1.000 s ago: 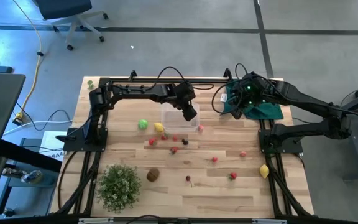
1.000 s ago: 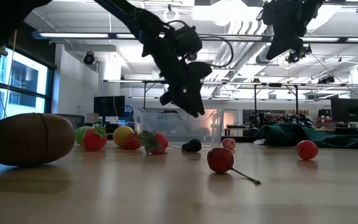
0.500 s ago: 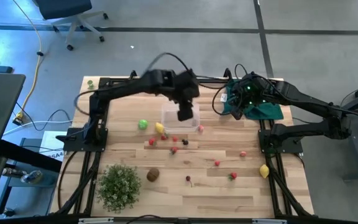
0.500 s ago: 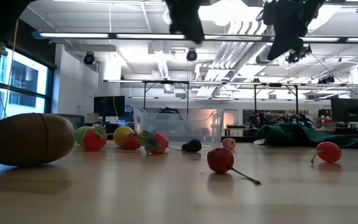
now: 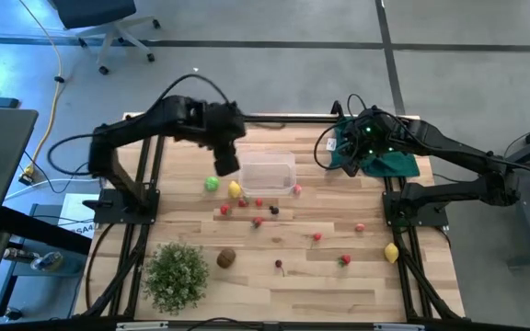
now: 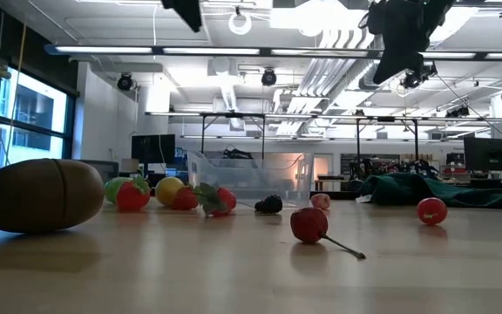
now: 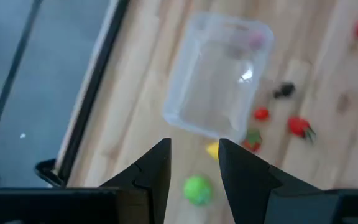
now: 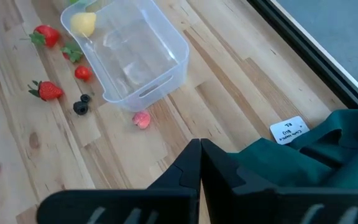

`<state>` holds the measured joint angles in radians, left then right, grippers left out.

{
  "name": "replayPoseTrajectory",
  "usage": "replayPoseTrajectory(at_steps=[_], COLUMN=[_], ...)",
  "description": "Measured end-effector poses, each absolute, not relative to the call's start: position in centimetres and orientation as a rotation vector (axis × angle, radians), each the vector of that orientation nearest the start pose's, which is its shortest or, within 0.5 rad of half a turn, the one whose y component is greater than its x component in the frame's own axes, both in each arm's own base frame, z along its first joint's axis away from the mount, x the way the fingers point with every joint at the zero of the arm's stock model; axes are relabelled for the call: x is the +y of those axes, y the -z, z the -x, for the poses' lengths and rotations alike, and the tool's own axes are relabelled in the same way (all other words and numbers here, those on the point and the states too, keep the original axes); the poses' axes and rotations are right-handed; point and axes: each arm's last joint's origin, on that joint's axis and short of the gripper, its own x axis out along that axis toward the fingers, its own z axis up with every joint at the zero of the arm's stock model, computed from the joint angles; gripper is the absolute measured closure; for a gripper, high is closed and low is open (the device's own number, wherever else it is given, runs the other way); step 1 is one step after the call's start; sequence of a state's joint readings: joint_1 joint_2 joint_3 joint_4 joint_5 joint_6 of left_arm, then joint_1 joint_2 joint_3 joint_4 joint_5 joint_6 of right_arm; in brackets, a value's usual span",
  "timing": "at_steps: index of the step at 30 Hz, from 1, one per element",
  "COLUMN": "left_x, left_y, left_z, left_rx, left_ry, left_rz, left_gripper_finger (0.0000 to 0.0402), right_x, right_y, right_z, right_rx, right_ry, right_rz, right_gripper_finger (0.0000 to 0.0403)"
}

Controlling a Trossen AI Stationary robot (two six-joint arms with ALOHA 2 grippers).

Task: Pick and placing Produce into tupperware
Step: Put the green cabbage into the transparent bin

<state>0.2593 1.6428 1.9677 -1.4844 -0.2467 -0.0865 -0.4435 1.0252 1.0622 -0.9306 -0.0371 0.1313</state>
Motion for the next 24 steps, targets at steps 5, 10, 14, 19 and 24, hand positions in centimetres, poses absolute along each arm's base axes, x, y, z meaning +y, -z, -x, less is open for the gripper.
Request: replayPoseTrajectory(at_steps=[5,10,14,19,24], left_x=[7.2,6.7,6.7,6.6,6.6], left_y=[-37.7,-33.9,-30.9,-27.9,-25.2], left_z=[-26.8,-25.8,-25.6,-24.9,-24.4], left_rx=[1.254,1.302,1.358,1.456,1.497], left_ry=[-0.421,-0.306,-0.258,-0.289,-0.357], left_rz=[0.117,0.171,0.216,0.237,0.215], left_gripper_finger=[0.0279,0.0279,0.0279,0.0279,0.0279], right_x=[-7.8,-7.8,-7.8,-7.8,-7.8], right_y=[-32.3,-32.3,-32.3,-32.2,-32.2], right_z=[-16.9,-16.9,-16.9,-16.9,-16.9], right_rx=[0.852,0.853,0.854,0.855,0.857], right_ry=[0.425,0.421,0.420,0.420,0.421], right_rz=[-0.340,-0.340,-0.339,-0.340,-0.341], right_gripper_finger=[0.0402,0.0402,0.0402,0.0402,0.0402])
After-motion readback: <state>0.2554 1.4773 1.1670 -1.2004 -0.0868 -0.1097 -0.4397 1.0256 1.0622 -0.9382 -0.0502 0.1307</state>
